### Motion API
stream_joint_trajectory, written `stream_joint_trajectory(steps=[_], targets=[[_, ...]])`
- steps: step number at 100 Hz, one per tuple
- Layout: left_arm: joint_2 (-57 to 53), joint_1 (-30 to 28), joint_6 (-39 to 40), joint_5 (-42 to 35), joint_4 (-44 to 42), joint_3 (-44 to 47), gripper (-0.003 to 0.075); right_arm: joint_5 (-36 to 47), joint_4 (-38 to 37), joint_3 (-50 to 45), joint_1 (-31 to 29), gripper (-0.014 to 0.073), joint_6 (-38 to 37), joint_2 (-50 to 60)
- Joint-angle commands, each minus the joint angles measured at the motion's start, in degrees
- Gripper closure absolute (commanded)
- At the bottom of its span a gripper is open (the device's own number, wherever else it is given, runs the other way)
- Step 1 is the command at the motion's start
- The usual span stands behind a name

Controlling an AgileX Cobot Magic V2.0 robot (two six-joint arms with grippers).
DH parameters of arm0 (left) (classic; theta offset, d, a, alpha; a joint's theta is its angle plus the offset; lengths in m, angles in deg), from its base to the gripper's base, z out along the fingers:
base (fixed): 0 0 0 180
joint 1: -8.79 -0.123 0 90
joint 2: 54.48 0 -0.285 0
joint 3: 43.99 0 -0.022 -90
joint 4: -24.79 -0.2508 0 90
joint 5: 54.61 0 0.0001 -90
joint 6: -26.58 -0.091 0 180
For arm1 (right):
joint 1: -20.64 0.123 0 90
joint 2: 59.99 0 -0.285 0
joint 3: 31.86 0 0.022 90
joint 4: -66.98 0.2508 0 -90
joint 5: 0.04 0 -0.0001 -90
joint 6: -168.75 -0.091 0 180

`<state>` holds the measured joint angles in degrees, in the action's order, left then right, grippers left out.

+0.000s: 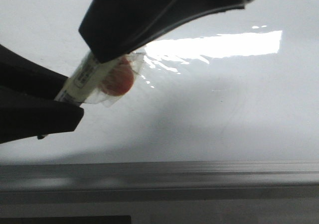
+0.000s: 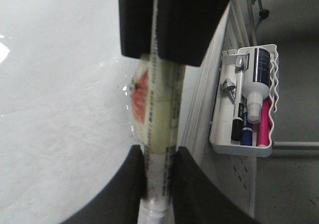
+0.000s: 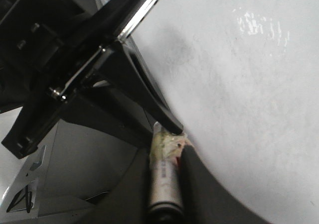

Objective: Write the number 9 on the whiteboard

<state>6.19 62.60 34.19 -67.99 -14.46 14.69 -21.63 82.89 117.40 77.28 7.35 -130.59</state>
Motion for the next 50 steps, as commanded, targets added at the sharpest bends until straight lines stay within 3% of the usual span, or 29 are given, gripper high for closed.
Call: stream_joint_trajectory(steps=[1,22,50], targets=[[-0.25,0.49,0.37,-4.03,0.81,-1.94,0.071,3.57,0.58,2.15,0.04,0.0664,0.68,0.72],[-0.37,0.49,0.37,-4.03,3.36,-1.94,0.0465,3.68,0.83,2.15,0.04,0.0664,0.68,0.72],[-10.99,0.29,0.37,4.84,16.77,-1.94,0.0454,3.35,0.92,2.23,-1.33,0.0655,-2.51,2.8]])
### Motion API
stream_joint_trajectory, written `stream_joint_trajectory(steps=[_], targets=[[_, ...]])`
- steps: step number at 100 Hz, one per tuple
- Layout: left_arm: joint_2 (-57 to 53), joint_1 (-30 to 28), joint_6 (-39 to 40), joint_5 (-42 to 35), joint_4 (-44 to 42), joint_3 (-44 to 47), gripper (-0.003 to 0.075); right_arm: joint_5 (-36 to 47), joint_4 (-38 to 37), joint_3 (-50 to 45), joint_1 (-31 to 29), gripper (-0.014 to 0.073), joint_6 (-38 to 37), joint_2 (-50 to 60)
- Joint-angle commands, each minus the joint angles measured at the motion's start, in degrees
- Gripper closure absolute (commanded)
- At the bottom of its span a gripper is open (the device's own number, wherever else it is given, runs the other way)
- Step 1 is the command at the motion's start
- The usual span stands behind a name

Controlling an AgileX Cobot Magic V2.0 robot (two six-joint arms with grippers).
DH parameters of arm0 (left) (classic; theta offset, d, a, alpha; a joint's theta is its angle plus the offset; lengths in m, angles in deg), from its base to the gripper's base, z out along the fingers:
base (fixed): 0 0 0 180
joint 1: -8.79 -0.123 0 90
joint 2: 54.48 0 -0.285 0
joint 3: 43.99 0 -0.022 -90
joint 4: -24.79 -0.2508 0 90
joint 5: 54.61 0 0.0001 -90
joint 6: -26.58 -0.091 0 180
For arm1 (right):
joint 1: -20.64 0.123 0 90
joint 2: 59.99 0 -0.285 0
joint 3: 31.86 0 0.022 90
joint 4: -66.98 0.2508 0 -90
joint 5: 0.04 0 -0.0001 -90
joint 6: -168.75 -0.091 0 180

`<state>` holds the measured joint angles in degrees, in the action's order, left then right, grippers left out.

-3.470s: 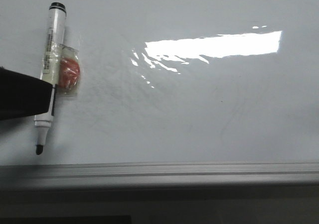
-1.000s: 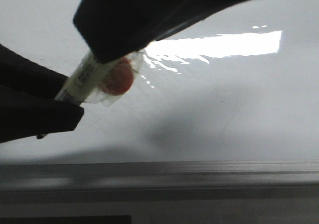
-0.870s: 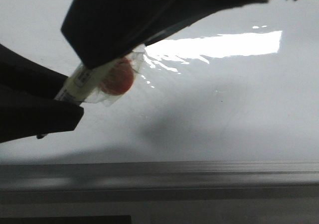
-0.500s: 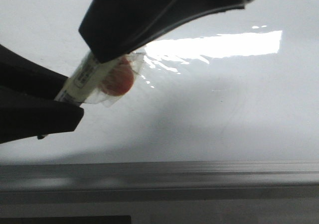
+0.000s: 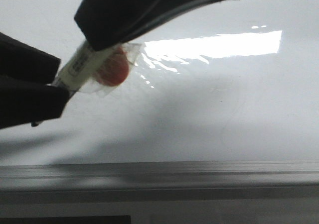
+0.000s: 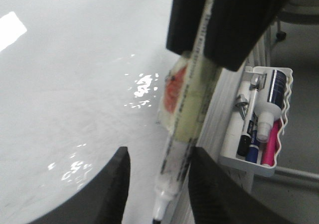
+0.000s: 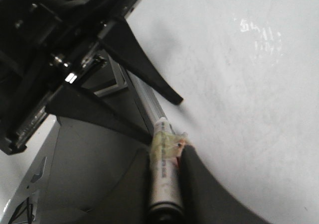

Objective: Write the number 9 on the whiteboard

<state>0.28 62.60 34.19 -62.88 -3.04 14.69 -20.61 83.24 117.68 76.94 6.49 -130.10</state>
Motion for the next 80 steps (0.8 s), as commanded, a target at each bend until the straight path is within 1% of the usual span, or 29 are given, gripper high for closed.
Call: stream_joint_trajectory(steps=[1,5,14,28,38,49,60,75,80], targets=[[-5.56,0.29,0.37,0.19,5.84,-1.94,0.0454,2.32,0.57,1.96,-1.11,0.065,-2.16,2.41],[-8.46,0.29,0.37,1.28,6.29,-1.94,0.0454,1.94,0.57,1.96,-1.98,0.0643,-3.66,3.19],[-14.24,0.29,0.37,3.45,6.38,-1.94,0.0454,-0.08,0.57,2.34,-4.36,0.0642,-4.34,4.62],[-19.65,0.29,0.37,6.8,7.15,-1.94,0.0454,-4.5,0.57,6.53,-9.01,0.0641,-5.76,5.05],[-20.69,-0.21,0.37,7.21,8.94,-1.94,0.0454,-5.94,0.57,10.45,-12.27,0.0641,-5.76,4.86],[-20.69,-0.29,0.37,7.21,8.96,-1.94,0.0454,-6.42,0.57,12.96,-15.3,0.0641,-5.85,4.1],[-20.69,-0.29,0.48,6.96,8.96,-1.94,0.0454,-6.81,0.57,13.47,-18.25,0.0641,-8.61,1.96],[-20.69,-0.29,0.48,5.61,8.96,-1.94,0.0454,-4.59,0.92,13.49,-18.91,0.0641,-9.03,-2.94],[-20.69,-0.29,0.48,5.61,8.96,-1.94,0.0454,-5.46,1.31,14.02,-18.36,0.0641,-9.03,-4.62]])
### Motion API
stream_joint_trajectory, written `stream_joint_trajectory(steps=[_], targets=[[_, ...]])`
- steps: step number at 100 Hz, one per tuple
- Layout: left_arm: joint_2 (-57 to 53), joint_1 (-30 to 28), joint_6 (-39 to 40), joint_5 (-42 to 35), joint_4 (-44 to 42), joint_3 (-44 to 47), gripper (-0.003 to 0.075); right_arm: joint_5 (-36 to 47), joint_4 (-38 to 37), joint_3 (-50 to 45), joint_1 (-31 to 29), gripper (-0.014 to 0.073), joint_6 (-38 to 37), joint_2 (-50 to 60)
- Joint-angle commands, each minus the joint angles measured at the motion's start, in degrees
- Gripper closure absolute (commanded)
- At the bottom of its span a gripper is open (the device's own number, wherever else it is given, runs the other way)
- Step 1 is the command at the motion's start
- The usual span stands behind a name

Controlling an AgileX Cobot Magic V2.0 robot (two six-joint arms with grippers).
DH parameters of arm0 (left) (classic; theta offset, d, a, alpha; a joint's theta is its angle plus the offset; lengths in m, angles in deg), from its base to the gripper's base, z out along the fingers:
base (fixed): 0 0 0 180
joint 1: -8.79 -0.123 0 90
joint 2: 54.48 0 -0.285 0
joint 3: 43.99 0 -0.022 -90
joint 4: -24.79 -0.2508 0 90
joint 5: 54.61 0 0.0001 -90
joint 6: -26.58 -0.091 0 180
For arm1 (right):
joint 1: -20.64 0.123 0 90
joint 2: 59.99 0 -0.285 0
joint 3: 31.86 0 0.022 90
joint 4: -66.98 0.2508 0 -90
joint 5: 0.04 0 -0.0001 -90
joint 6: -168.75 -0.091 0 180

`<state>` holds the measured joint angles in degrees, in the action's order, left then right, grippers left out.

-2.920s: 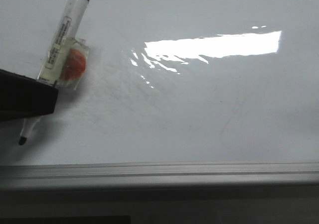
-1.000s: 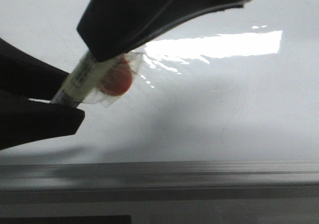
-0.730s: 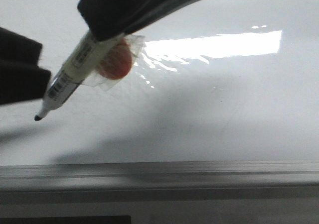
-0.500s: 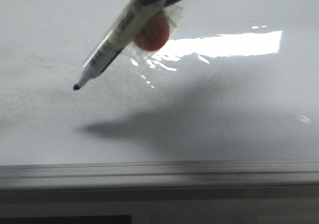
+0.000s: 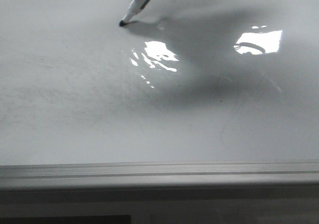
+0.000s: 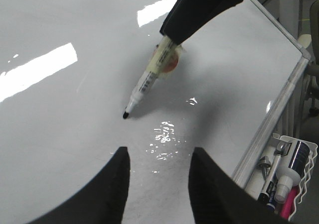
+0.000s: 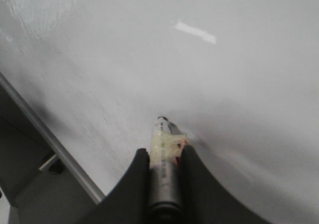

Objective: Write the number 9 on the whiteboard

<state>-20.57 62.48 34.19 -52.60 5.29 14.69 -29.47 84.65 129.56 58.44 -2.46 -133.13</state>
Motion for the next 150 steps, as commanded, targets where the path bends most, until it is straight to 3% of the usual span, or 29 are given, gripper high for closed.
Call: stream_joint_trajectory(steps=[1,16,57,65,90,127,150], targets=[[0.16,-0.18,0.48,-4.68,0.62,-1.94,0.0454,3.11,-0.09,2.22,0.32,0.0641,-0.07,-2.05],[0.16,-0.18,0.48,-4.68,0.62,-1.94,0.0454,-4.42,-1.21,2.83,1.08,0.0641,0.34,-3.06],[0.16,-0.18,0.48,-4.57,0.62,-1.94,0.0454,-5.45,-5.37,8.02,0.37,0.0641,-0.41,-1.56],[0.16,-0.18,0.48,-4.57,0.62,-1.94,0.0454,-8.75,-4.99,6.64,0.85,0.0641,-1.41,-2.32],[2.08,-0.18,0.48,-4.43,0.62,-1.48,0.0454,-7.3,-2.91,1.12,4.44,0.0641,-1.89,-1.76],[18.93,0.58,0.48,-19.27,0.51,-1.48,0.0454,-7.74,-0.67,4.72,13.27,0.0641,-3.93,-1.62],[24.91,0.58,0.48,-23.67,-1.12,-1.48,0.0454,-6.74,-0.55,4.72,14.37,0.0641,-4.27,-1.63]])
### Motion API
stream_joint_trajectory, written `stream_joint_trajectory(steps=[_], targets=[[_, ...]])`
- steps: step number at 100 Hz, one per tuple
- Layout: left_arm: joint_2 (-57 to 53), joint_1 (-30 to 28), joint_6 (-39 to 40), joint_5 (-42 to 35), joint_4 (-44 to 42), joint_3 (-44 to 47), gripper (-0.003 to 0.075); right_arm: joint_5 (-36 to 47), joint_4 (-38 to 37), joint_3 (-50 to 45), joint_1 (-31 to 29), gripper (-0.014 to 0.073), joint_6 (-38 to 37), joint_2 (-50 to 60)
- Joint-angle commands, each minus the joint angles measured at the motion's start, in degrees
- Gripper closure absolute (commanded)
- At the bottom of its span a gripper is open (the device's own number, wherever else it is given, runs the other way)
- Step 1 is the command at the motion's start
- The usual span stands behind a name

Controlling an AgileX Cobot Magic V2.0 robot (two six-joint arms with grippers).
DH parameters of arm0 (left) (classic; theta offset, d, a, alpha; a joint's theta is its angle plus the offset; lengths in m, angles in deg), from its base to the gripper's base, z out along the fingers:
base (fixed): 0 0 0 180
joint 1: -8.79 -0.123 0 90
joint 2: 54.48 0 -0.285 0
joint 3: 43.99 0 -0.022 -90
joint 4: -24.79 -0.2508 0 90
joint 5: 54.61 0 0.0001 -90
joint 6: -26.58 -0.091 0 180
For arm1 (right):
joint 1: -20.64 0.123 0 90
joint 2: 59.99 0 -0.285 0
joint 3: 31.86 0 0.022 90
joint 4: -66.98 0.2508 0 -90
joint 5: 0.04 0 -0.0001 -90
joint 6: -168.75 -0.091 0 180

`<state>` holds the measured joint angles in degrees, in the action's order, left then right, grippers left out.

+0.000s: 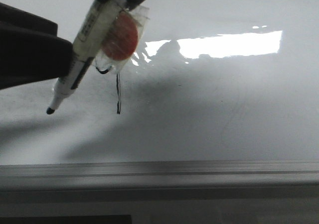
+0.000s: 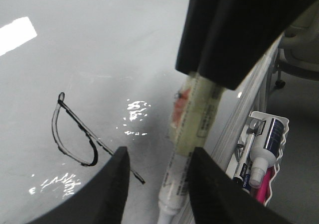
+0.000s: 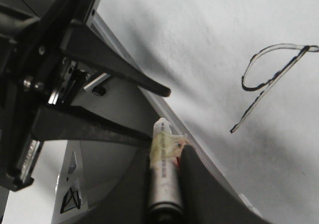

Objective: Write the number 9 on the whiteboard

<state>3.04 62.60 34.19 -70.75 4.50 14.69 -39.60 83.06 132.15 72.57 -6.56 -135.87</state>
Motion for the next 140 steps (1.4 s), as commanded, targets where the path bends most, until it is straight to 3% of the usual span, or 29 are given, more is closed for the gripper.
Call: stream_joint_trajectory(steps=[1,41,51,60,71,78,91,95,100,118,140], targets=[[1.52,0.58,0.48,-5.72,-0.48,-1.48,0.0454,3.38,1.04,2.12,0.24,0.0641,-0.18,1.11],[2.49,2.01,0.48,-4.93,-1.47,-1.48,0.0466,2.96,0.82,2.12,0.24,0.0641,-0.18,1.11],[2.49,2.01,0.48,-4.93,-1.47,-1.48,0.0566,2.84,0.82,2.12,0.24,0.0641,-0.18,1.11],[2.49,2.01,0.48,-4.93,-1.47,-1.48,0.0732,2.84,0.82,2.12,0.24,0.0641,-0.18,1.11],[2.49,2.01,0.48,-4.93,-1.47,-1.48,0.0741,2.74,0.82,2.12,0.24,0.0627,-0.18,1.11],[2.49,2.01,0.48,-4.93,-1.47,-1.48,0.0741,2.74,0.82,2.12,0.24,0.0547,-0.18,1.11],[2.49,2.01,1.69,-4.93,-0.76,-1.48,0.0741,3.11,0.82,2.12,0.24,0.0231,-0.18,1.11],[2.49,2.01,2.6,-4.54,1.11,-1.48,0.0741,3.56,0.82,2.12,0.24,0.016,-0.18,1.11],[2.23,2.01,3.15,-3.6,5.51,-1.48,0.0741,3.9,0.82,2.12,0.24,0.0134,-0.18,1.11],[-0.12,2.01,2.82,2.06,29.95,-1.48,0.0741,3.53,0.82,2.12,0.24,0.0181,-0.18,1.11],[0.11,-2.48,2.07,6.6,42.2,-1.48,0.0741,3.43,0.82,2.12,0.24,0.0195,-0.29,1.11]])
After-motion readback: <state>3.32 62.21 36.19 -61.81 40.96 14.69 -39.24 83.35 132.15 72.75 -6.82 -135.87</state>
